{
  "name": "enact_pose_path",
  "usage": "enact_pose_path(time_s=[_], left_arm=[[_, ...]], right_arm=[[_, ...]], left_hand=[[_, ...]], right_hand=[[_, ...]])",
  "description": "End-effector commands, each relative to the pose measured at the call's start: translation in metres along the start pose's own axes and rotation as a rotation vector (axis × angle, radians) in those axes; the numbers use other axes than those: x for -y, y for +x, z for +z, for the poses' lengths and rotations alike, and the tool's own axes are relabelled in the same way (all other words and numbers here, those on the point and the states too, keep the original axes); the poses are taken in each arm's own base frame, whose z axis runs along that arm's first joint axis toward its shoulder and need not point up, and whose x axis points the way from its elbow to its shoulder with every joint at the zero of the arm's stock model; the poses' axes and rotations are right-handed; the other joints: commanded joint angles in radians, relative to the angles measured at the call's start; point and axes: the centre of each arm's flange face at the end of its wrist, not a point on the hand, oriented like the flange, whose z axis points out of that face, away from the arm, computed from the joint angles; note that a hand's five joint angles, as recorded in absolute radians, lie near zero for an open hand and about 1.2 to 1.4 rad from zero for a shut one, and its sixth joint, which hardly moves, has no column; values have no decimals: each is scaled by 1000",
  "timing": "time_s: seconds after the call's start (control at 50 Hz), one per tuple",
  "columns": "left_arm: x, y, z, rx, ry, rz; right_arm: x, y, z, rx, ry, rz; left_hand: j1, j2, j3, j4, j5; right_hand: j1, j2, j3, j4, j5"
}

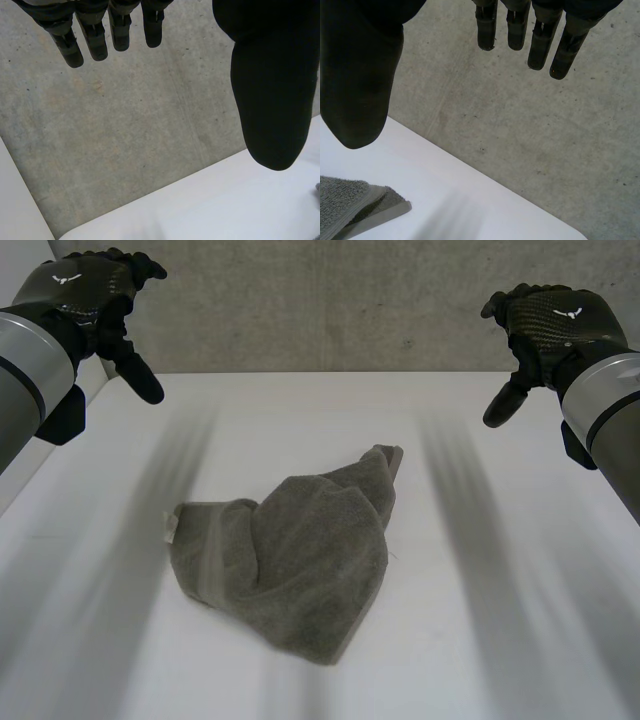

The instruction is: Fold the towel.

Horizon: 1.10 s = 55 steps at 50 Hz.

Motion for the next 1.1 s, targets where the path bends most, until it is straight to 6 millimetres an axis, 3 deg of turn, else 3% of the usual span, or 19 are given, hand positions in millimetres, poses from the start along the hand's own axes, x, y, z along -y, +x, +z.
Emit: enact_pose_path(time_s=[0.02,0.1,0.16,0.2,0.26,0.32,0.4,0.52,0.56,0.66,0.7,0.74,0.76,0.78,0.88,0.96,1.0,1.02,1.1], left_arm=[[-3,3,-2,-15,-12,3],[-8,10,-7,-39,-32,3],[-27,21,-17,-82,-93,4],[-41,27,-22,-102,-132,8],[-84,34,-37,-132,-237,14],[-99,36,-43,-140,-272,18],[-144,41,-59,-161,-346,25],[-192,46,-69,-180,-375,56],[-200,49,-72,-194,-383,73],[-218,55,-82,-229,-413,139],[-222,56,-84,-236,-422,157],[-224,57,-85,-243,-427,172],[-226,58,-85,-249,-429,182],[-226,59,-85,-252,-424,185],[-218,58,-78,-237,-366,186],[-203,58,-76,-238,-320,179],[-194,57,-76,-236,-288,176],[-184,56,-77,-232,-256,173],[-168,56,-85,-257,-200,167]], right_arm=[[1,0,0,-1,5,-10],[-1,-4,3,14,40,-77],[-6,-14,8,66,94,-167],[-9,-19,9,102,115,-218],[-22,-34,17,208,122,-291],[-42,-54,28,344,92,-305],[-78,-80,45,484,-32,-287],[-108,-105,61,557,-143,-276],[-131,-113,73,577,-204,-271],[-155,-124,80,584,-260,-279],[-160,-127,81,581,-270,-287],[-164,-127,82,548,-285,-298],[-164,-127,82,548,-285,-298],[-161,-124,82,522,-289,-305],[-128,-109,76,462,-255,-300],[-105,-96,58,456,-242,-315],[-94,-78,38,455,-269,-352],[-94,-78,38,455,-269,-353],[-99,-65,-11,561,-353,-531]], left_hand=[[6,8,7,10,-26],[6,8,7,10,-26],[6,8,7,10,-26],[6,8,7,10,-26],[6,8,7,10,-26],[6,8,7,10,-26],[6,8,7,10,-26],[9,11,10,13,-23],[9,11,10,13,-23],[35,37,36,39,3],[88,90,89,91,56],[232,234,233,236,200],[514,516,515,518,482],[825,827,826,829,793],[1218,1220,1219,1222,1186],[1227,1229,1228,1231,1195],[1227,1229,1228,1231,1195],[1227,1229,1228,1231,1195],[1227,1229,1228,1231,1195]], right_hand=[[-57,-79,-75,-92,-62],[-57,-79,-75,-92,-62],[-57,-79,-75,-92,-62],[-57,-79,-75,-92,-62],[-57,-79,-75,-92,-62],[-57,-79,-75,-92,-62],[-57,-79,-75,-92,-62],[-57,-79,-75,-92,-62],[-57,-79,-75,-92,-62],[-57,-79,-75,-92,-62],[14,-7,-3,-20,10],[648,626,630,614,644],[652,630,634,617,647],[1053,1031,1035,1018,1048],[1164,1142,1147,1130,1160],[1164,1142,1147,1130,1160],[1164,1142,1147,1130,1160],[1164,1142,1147,1130,1160],[1164,1142,1147,1130,1160]])
